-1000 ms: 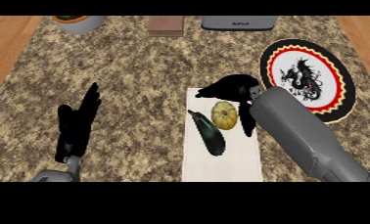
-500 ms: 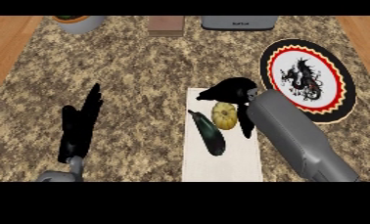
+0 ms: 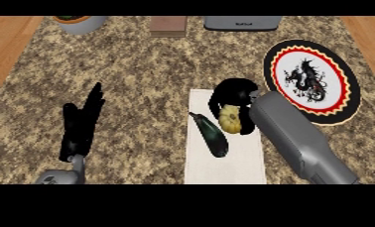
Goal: Pick the squash from the placemat and place it in the plate
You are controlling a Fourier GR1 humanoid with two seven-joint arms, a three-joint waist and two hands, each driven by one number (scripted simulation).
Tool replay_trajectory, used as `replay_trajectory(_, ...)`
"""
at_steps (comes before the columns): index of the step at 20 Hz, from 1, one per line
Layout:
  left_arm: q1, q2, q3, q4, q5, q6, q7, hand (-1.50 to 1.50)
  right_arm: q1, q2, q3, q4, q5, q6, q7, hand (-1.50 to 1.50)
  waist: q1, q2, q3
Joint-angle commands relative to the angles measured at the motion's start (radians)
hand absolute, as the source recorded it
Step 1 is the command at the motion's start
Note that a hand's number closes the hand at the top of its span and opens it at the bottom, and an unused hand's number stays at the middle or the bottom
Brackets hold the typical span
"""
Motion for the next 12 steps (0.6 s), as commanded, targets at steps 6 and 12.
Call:
replay_trajectory(6, 0.042, 0.002, 0.01, -0.024, -0.003, -0.02, -0.017, 0.0, 0.018, 0.02, -0.16, -0.02, 0.027, -0.241, 0.13, 1.5, -0.005, -0.002, 0.0)
replay_trajectory(12, 0.035, 0.013, 0.043, -0.014, 0.016, -0.015, 0.01, 0.0, 0.082, 0.051, -0.402, -0.086, -0.03, -0.522, 0.482, 1.5, -0.043, -0.013, 0.001)
